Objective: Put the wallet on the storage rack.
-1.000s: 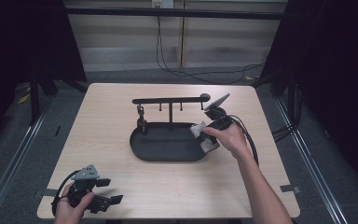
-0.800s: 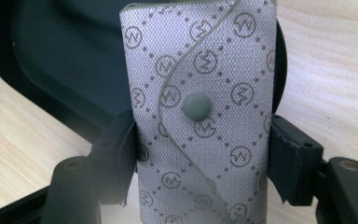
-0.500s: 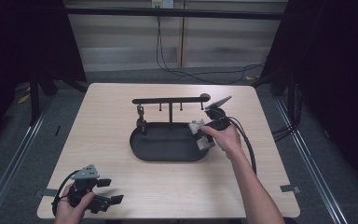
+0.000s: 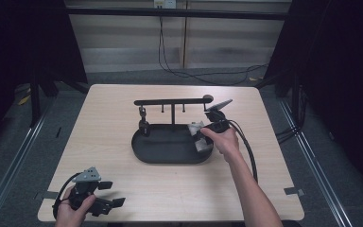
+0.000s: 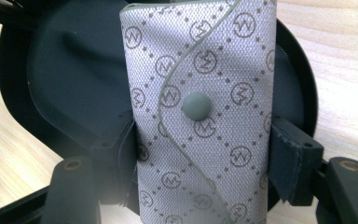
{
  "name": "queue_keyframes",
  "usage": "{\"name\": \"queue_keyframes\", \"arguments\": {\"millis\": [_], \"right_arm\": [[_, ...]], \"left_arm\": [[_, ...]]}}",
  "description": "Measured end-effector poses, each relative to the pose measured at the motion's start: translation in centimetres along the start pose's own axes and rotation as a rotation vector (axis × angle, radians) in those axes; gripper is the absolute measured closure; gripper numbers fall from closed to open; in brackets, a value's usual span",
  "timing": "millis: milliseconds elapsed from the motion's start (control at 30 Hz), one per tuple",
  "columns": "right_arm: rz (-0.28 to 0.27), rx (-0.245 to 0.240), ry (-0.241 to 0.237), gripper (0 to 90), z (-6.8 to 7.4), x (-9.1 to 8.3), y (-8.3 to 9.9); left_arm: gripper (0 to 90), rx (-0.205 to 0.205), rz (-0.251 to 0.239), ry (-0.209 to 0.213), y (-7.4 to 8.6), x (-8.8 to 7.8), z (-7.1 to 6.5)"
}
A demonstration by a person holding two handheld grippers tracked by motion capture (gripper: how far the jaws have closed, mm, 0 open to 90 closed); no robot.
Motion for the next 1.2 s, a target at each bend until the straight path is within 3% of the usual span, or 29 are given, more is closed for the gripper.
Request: {"name": "queue_keyframes", "arguments": {"millis": [467,767,833,1200], "right_arm": [[0.019,0.022,-0.006,32.0,0.0,1.1,0.2],[0.036,0.009,0.007,31.3,-0.2,1.8,0.4],[0.048,0.002,0.029,31.1,-0.3,2.0,0.5],[0.033,-0.017,0.013,29.5,-0.1,1.8,0.4]], "left_arm": [[16.2,0.005,0.001,0.001,0.0,0.0,0.0],[16.2,0.000,0.002,0.002,0.0,0.0,0.0],[16.2,-0.002,0.002,0.000,0.0,0.0,0.0],[16.2,0.000,0.008,-0.004,0.1,0.0,0.0]]}}
Point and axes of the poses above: each handheld gripper's, and its own axes: x roughly forward along the jaws, y roughly out of its underside, z roughly to its left, the point moved 7 cm from there along x, roughly forward along the jaws, and after that the axes turned 10 degrees about -y, right-handed, at the moved point
